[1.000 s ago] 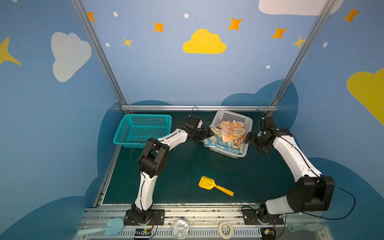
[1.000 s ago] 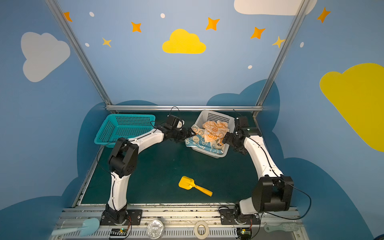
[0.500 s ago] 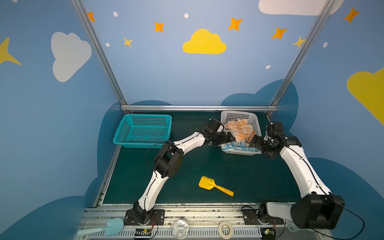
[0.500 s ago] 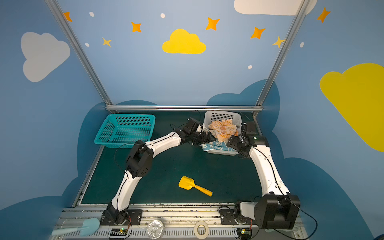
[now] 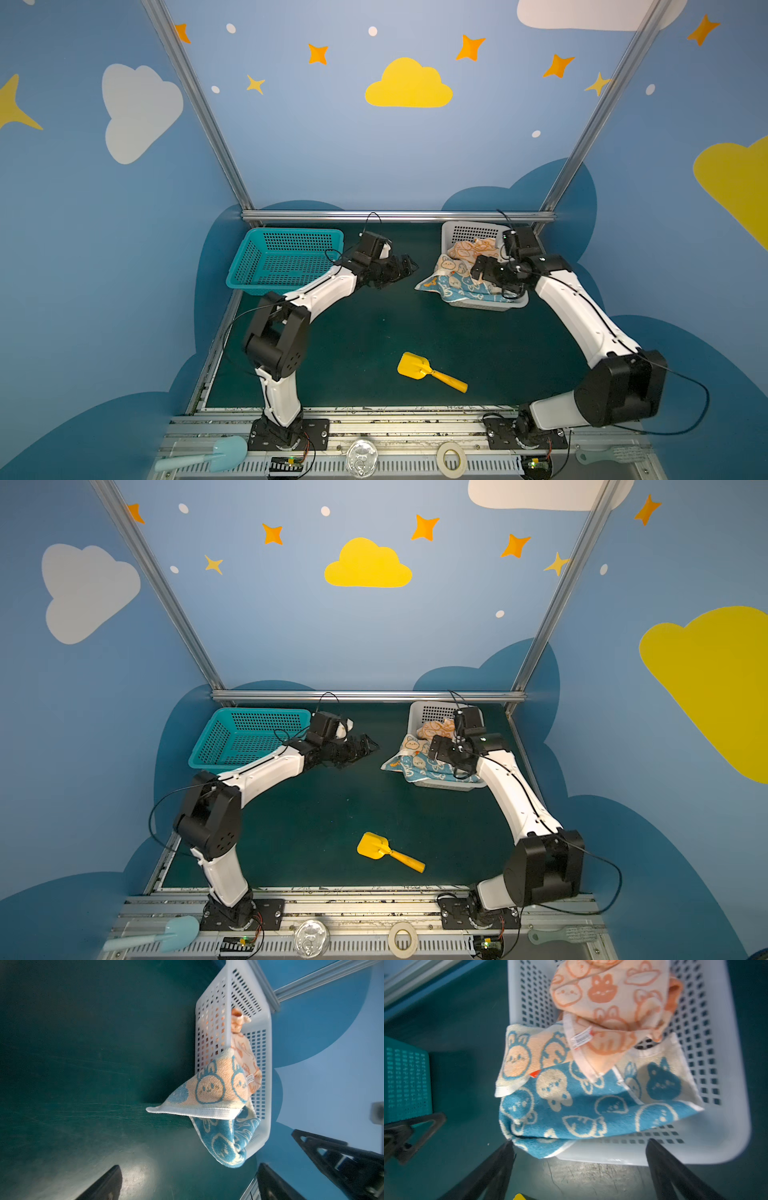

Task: Fold and stack the towels
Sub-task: 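Grasp the blue-and-cream towel edge with the right gripper while the left gripper draws back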

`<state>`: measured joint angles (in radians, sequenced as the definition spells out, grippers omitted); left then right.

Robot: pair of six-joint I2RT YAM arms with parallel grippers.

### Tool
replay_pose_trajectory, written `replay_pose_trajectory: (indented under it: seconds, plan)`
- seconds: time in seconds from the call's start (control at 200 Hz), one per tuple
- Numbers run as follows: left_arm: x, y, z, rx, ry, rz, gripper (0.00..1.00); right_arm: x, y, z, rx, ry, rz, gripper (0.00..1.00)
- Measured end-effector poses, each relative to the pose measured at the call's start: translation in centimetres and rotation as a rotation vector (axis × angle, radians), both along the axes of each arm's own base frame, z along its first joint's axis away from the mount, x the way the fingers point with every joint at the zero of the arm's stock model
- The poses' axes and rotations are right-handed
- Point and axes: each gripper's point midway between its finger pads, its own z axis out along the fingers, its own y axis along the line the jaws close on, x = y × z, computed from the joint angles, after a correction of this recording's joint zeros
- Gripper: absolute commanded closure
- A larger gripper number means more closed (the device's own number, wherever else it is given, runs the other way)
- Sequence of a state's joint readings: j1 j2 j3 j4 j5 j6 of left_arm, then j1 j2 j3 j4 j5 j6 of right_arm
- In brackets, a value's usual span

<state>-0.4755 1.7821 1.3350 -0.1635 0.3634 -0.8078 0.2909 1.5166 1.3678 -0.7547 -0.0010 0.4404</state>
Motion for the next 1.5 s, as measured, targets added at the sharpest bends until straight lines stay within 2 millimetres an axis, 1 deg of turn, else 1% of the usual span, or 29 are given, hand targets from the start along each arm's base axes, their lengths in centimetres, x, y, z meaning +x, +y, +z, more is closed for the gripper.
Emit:
replay_pose_trajectory:
  seconds: [0.055, 0.145, 0.23, 0.335, 0.355, 0.441, 0.526, 0.576, 0.636, 0.716, 0.846, 0.906, 0.931, 0.961, 1.001, 1.061, 1.272, 1.392, 1.497]
  plan:
    - [-0.5, 0.6, 1.1, -0.01, -0.02, 0.005, 0.0, 0.9, 2.0, -0.3, -0.011, 0.006, 0.042, 0.05]
    - [-1.9, 1.4, 2.5, -0.02, -0.048, 0.001, 0.0, 2.7, 4.9, -1.1, -0.032, 0.031, 0.096, 0.06]
    - [-3.2, 2.1, 3.7, -0.023, -0.071, -0.003, 0.0, 4.5, 7.1, -2.1, -0.059, 0.073, 0.119, 0.08]
    - [-4.3, 2.6, 5.2, -0.032, -0.107, -0.006, 0.0, 6.8, 8.3, -3.7, -0.11, 0.139, 0.107, 0.14]
    - [-4.5, 2.7, 5.4, -0.034, -0.114, -0.007, 0.0, 7.2, 8.3, -3.9, -0.119, 0.148, 0.103, 0.15]
    - [-5.3, 3.2, 5.9, -0.038, -0.128, -0.007, 0.0, 8.7, 8.5, -5.8, -0.164, 0.202, 0.083, 0.2]
    - [-5.8, 3.5, 5.4, -0.031, -0.124, -0.008, 0.0, 8.8, 8.2, -7.6, -0.21, 0.259, 0.07, 0.31]
    - [-6.1, 3.6, 4.8, -0.024, -0.111, -0.008, 0.0, 8.5, 7.8, -8.5, -0.238, 0.29, 0.069, 0.42]
    - [-6.3, 3.7, 4.0, -0.014, -0.094, -0.009, 0.0, 8.1, 7.5, -9.0, -0.255, 0.316, 0.066, 0.53]
    - [-6.3, 3.7, 3.3, -0.008, -0.079, -0.01, 0.0, 7.8, 7.3, -9.1, -0.265, 0.33, 0.064, 0.66]
    - [-5.9, 3.5, 2.4, -0.002, -0.062, -0.013, 0.0, 7.5, 6.9, -9.4, -0.277, 0.344, 0.061, 0.81]
    - [-5.7, 3.2, 1.9, 0.002, -0.051, -0.016, 0.0, 7.2, 6.6, -9.4, -0.285, 0.339, 0.065, 0.83]
    - [-5.6, 3.0, 1.7, 0.002, -0.047, -0.018, 0.0, 7.0, 6.4, -9.5, -0.289, 0.34, 0.064, 0.86]
    - [-5.5, 2.9, 1.5, 0.003, -0.042, -0.02, 0.0, 6.7, 6.0, -9.5, -0.296, 0.341, 0.065, 0.9]
    - [-5.4, 2.6, 1.3, 0.005, -0.036, -0.024, 0.0, 6.4, 5.5, -9.5, -0.303, 0.342, 0.062, 0.93]
    - [-5.2, 2.1, 0.9, 0.008, -0.028, -0.033, 0.0, 5.8, 4.3, -9.5, -0.311, 0.353, 0.05, 1.0]
    - [-5.1, -0.1, 0.2, 0.01, -0.017, -0.073, 0.0, 4.2, -0.9, -9.7, -0.336, 0.393, -0.017, 1.0]
    - [-5.0, -0.9, 0.2, 0.008, -0.018, -0.088, 0.0, 3.4, -3.1, -9.7, -0.375, 0.404, -0.014, 1.0]
    - [-4.8, -1.4, 0.4, 0.002, -0.021, -0.093, 0.0, 3.0, -4.0, -9.8, -0.41, 0.405, 0.018, 1.0]
